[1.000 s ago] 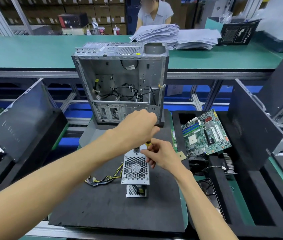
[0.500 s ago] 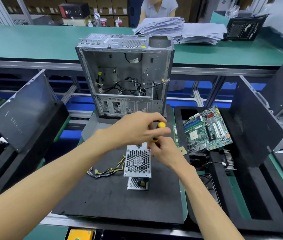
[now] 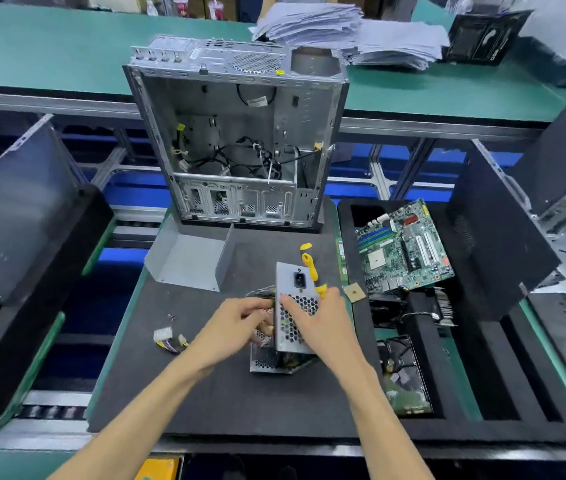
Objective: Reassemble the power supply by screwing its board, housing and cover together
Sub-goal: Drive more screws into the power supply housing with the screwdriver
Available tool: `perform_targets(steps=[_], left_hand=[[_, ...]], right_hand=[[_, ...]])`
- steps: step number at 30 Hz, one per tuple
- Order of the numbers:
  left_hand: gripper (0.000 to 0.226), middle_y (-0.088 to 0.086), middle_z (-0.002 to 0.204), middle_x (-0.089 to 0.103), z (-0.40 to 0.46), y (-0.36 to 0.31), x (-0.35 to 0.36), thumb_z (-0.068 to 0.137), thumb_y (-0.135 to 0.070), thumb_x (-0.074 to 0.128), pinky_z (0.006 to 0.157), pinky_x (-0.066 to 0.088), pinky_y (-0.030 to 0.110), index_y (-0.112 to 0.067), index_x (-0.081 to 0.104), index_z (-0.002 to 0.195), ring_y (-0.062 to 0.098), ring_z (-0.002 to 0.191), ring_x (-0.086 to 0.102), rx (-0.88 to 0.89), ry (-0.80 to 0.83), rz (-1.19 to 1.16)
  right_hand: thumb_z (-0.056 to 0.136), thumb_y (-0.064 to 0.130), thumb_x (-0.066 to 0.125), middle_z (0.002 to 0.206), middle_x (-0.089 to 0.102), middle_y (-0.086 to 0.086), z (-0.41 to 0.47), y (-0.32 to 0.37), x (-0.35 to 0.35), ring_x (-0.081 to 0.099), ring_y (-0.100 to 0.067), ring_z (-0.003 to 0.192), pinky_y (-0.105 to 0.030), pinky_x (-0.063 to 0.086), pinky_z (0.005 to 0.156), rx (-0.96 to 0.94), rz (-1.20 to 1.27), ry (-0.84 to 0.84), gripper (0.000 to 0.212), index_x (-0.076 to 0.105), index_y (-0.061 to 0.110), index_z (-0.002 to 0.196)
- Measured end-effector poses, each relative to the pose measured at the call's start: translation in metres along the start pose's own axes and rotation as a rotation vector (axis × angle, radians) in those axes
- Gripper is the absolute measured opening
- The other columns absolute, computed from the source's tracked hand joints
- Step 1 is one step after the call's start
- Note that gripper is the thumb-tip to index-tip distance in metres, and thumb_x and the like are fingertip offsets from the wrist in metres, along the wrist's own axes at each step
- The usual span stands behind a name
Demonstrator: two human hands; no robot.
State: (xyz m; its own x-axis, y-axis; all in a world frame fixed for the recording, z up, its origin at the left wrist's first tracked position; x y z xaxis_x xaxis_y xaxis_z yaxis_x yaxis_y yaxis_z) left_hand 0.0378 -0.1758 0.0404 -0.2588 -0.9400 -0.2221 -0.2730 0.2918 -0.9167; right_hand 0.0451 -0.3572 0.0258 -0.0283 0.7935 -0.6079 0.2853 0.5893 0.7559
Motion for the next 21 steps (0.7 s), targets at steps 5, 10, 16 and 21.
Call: perform_targets(steps=[5,10,16,21], left_hand=[[0.037,0.001,0.115,0.066,0.024,0.011,0.002,0.096,-0.02,0.063,0.089,0.047,0.023,-0.032,0.059,0.131,0.014,0.104,0.061,0.145,-0.007,0.417],[0.093,0.005,0.138,0.045,0.032,0.074,-0.011,0.081,-0.055,0.069,0.107,0.033,0.043,-0.028,0.02,0.155,0.029,0.131,0.04,-0.08,-0.023,0.958],[0.033,-0.003,0.108,0.062,0.042,0.085,-0.019,0.091,-0.028,0.065,0.092,0.04,0.039,-0.025,0.054,0.121,0.025,0.109,0.057,0.051,-0.134,0.775],[0.008,-0.006,0.076,0.067,0.039,0.071,-0.028,0.099,-0.025,0.053,0.076,0.054,0.042,-0.027,0.048,0.093,0.024,0.076,0.063,0.066,-0.138,0.528]], right_hand=[[0.066,0.08,0.073,0.102,0.063,0.005,0.01,-0.031,-0.031,0.061,-0.009,0.089,-0.03,0.046,0.07,0.09,0.12,0.014,0.082,0.05,0.021,0.118],[0.061,0.073,0.079,0.104,0.055,0.004,0.02,-0.061,-0.035,0.056,-0.012,0.089,-0.029,0.045,0.071,0.168,0.161,-0.022,0.082,0.049,0.018,0.113],[0.072,0.058,0.084,0.12,0.046,0.011,0.029,-0.097,-0.035,0.047,-0.014,0.126,-0.033,0.034,0.095,0.24,0.4,-0.074,0.088,0.044,0.012,0.134],[0.074,0.044,0.086,0.096,0.052,0.02,0.022,-0.109,-0.027,0.054,-0.013,0.111,-0.034,0.039,0.096,0.288,0.548,-0.057,0.053,0.052,0.02,0.107]])
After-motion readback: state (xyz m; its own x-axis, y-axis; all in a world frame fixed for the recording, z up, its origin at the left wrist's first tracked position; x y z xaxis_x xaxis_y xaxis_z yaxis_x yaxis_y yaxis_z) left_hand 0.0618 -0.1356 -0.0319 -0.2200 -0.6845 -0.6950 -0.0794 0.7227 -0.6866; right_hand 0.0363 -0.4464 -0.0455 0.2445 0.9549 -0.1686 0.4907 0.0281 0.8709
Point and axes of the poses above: each hand's wrist, its own z-axis towards the middle knuckle, its own x-axis out of the palm, y = z × x, the point moved 2 cm from there along z, towards the middle knuckle
